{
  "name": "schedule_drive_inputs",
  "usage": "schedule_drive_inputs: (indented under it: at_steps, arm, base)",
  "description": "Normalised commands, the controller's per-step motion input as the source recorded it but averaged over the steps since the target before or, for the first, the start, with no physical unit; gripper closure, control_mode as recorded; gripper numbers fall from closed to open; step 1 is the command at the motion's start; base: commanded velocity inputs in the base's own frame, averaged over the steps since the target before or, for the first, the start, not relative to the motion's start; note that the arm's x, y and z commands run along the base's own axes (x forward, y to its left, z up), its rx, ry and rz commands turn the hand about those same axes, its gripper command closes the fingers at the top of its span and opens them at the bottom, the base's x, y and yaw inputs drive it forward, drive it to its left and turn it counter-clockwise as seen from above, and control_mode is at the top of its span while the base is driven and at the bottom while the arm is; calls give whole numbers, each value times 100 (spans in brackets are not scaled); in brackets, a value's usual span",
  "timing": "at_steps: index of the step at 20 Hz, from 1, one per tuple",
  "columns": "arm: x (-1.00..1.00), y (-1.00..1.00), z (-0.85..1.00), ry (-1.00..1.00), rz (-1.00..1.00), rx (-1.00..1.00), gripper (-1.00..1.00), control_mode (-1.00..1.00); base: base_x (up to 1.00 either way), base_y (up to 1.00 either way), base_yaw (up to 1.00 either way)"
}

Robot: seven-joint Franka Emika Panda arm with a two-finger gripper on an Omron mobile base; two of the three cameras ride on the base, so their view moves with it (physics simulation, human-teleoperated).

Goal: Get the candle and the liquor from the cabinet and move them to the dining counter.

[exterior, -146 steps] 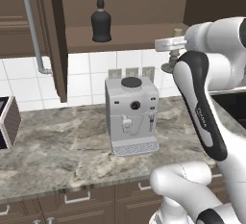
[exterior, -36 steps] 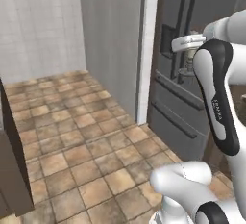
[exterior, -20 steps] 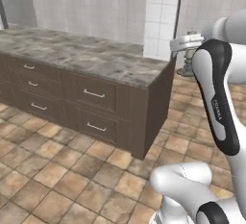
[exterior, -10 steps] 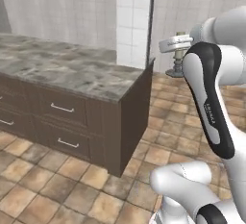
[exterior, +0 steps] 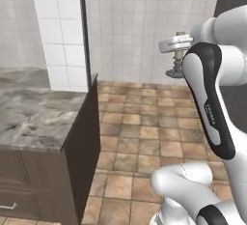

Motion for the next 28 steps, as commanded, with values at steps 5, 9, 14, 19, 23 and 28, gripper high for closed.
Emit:
schedule_drive_inputs:
  at_steps: [5,9,14,19,23,28]
  arm:
    - [0,0,0,0,0,0,100,100]
    - [0,0,0,0,0,0,100,100]
    - [0,0,0,0,0,0,100,100]
    - [0,0,0,0,0,0,100,100]
    - [0,0,0,0,0,0,100,100]
    - [0,0,0,0,0,0,100,100]
  base:
    - [100,-25,-44]
    - [100,-11,-37]
    - [100,-19,-20]
    - [100,-5,-10]
    - [100,0,-5]
    - [100,0,0]
